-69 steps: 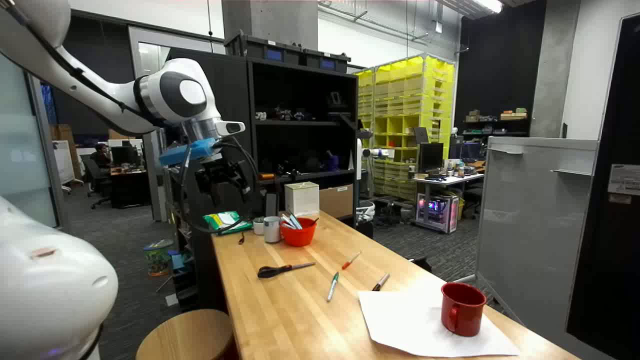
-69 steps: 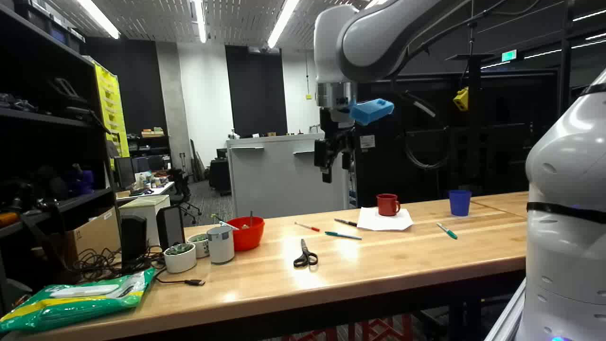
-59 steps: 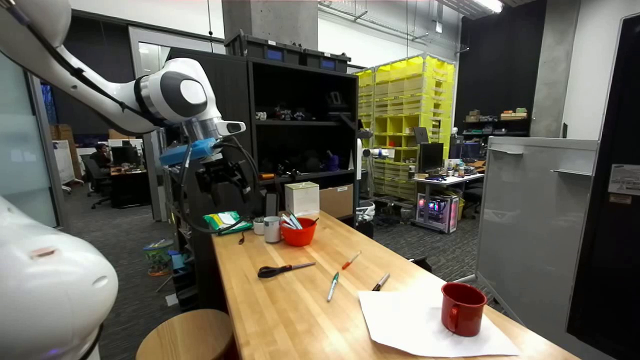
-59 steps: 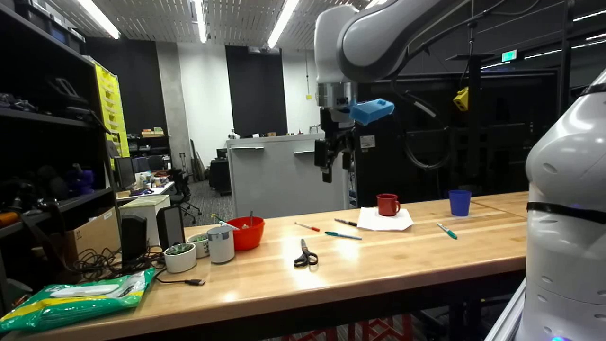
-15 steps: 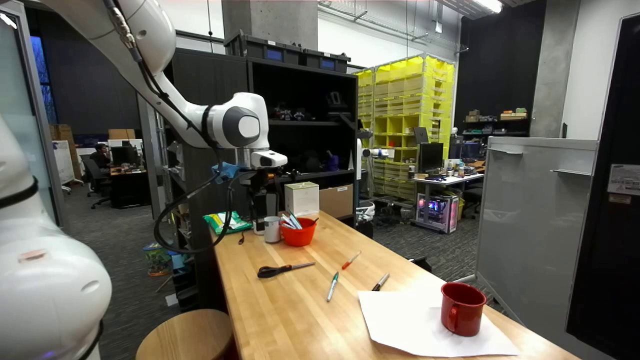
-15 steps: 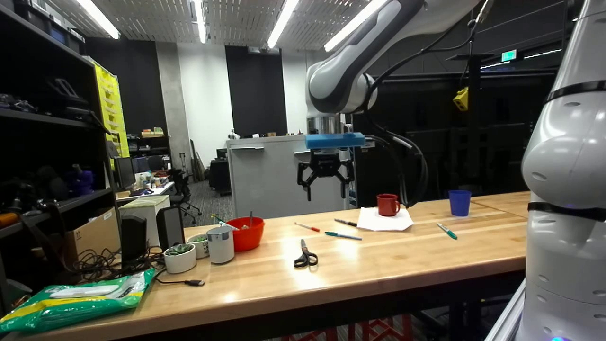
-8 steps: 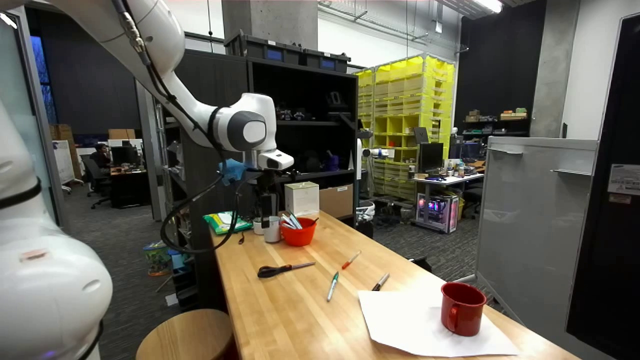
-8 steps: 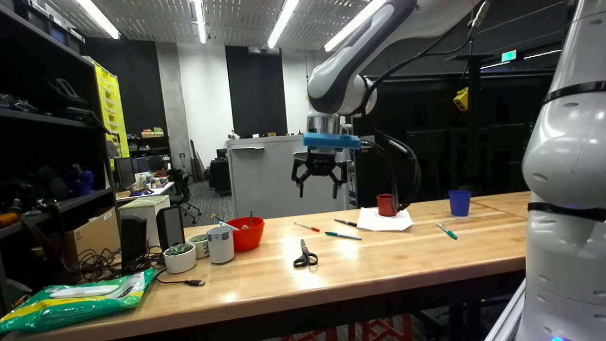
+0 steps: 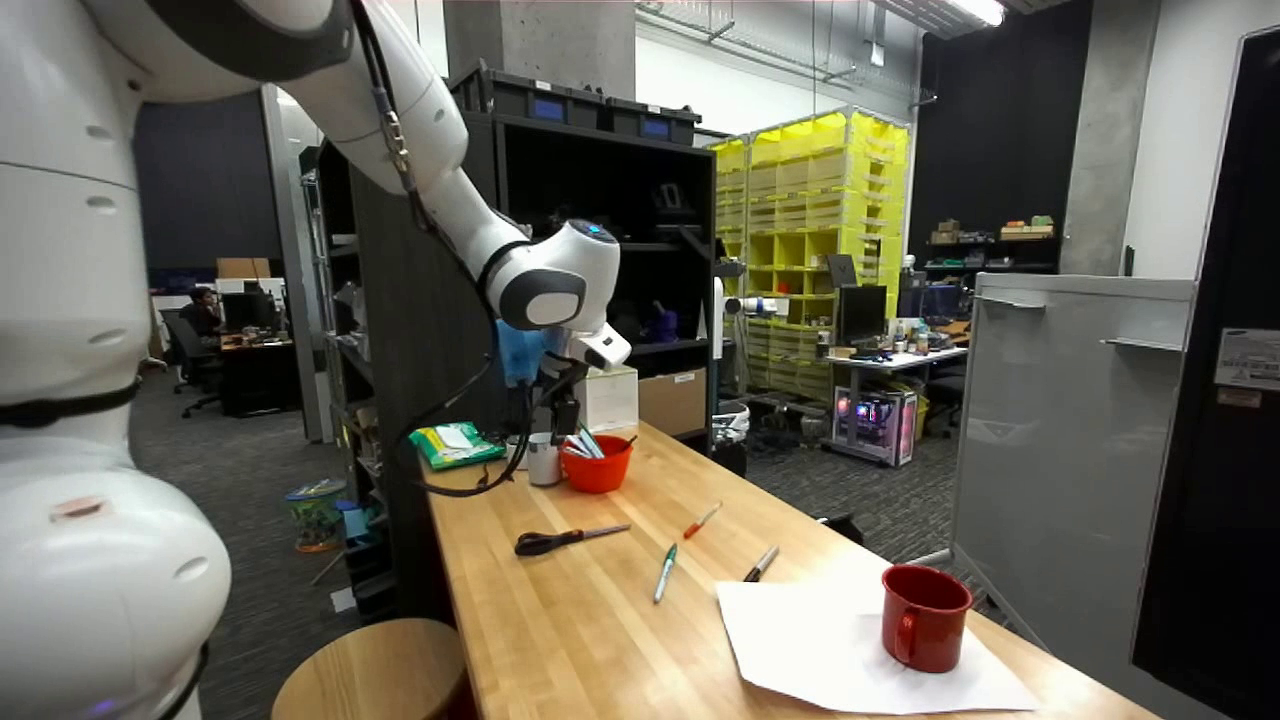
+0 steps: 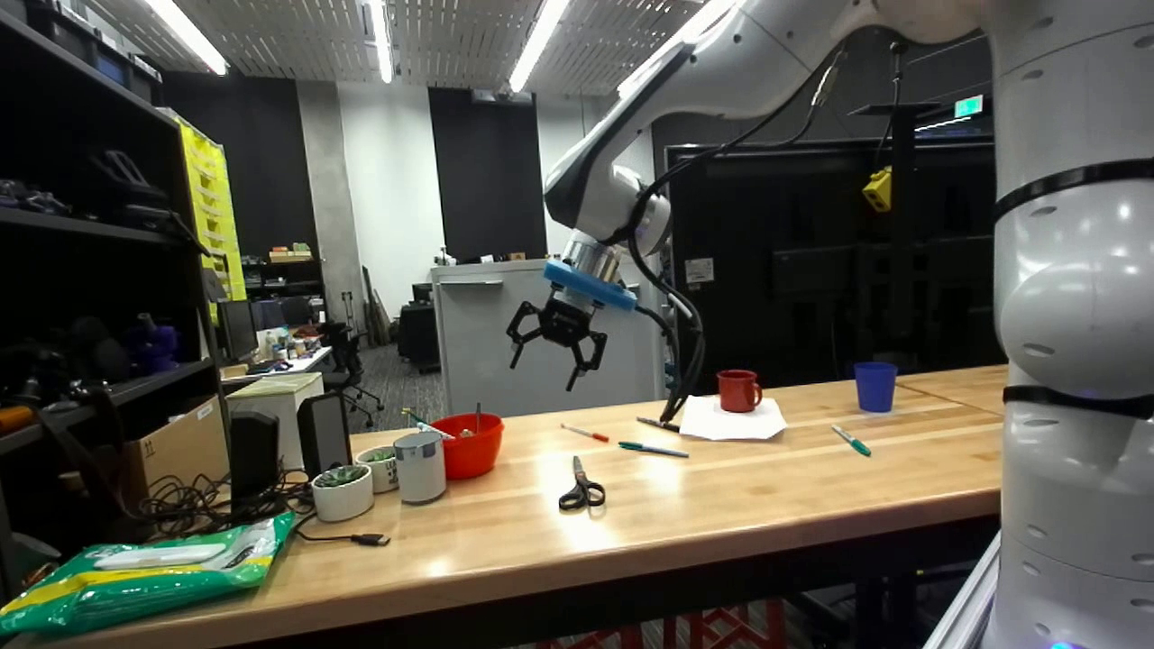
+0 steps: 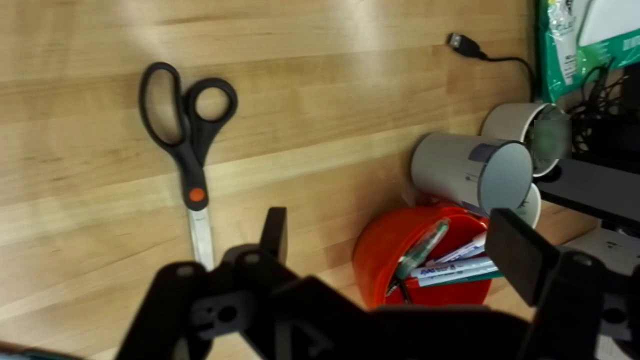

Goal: Remove one marker from the orange bowl

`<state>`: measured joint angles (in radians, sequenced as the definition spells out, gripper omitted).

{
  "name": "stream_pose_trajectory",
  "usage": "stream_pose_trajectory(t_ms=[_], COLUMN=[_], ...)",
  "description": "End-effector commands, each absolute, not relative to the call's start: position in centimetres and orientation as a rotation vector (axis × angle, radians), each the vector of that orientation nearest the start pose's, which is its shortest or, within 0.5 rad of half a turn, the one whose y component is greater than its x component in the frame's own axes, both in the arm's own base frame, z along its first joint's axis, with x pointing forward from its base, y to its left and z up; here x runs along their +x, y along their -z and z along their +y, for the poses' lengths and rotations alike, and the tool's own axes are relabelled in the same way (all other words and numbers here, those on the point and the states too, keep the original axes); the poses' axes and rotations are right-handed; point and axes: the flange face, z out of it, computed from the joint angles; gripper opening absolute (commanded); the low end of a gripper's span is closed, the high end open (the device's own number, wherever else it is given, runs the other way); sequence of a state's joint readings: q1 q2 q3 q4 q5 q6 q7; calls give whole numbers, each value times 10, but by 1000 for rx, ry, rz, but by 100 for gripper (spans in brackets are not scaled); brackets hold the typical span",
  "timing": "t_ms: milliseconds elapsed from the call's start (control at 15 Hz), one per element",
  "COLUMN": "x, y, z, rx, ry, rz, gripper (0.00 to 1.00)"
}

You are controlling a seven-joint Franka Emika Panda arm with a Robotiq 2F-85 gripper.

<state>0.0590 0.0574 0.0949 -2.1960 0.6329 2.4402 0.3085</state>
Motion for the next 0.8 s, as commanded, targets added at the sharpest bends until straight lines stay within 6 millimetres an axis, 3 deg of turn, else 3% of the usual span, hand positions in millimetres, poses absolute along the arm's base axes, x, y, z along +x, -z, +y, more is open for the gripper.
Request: stream_pose_trajectory(t_ms=[0, 467, 533, 600, 733], x=[603, 684, 690, 671, 684], y=[-366, -355, -355, -354, -351], z=[93, 99, 99, 96, 96], rx=[-2446, -2360, -2366, -2385, -2376], ry=[35, -32, -23, -10, -3], rz=[743, 715, 726, 724, 721], gripper=[100, 100, 100, 100, 100])
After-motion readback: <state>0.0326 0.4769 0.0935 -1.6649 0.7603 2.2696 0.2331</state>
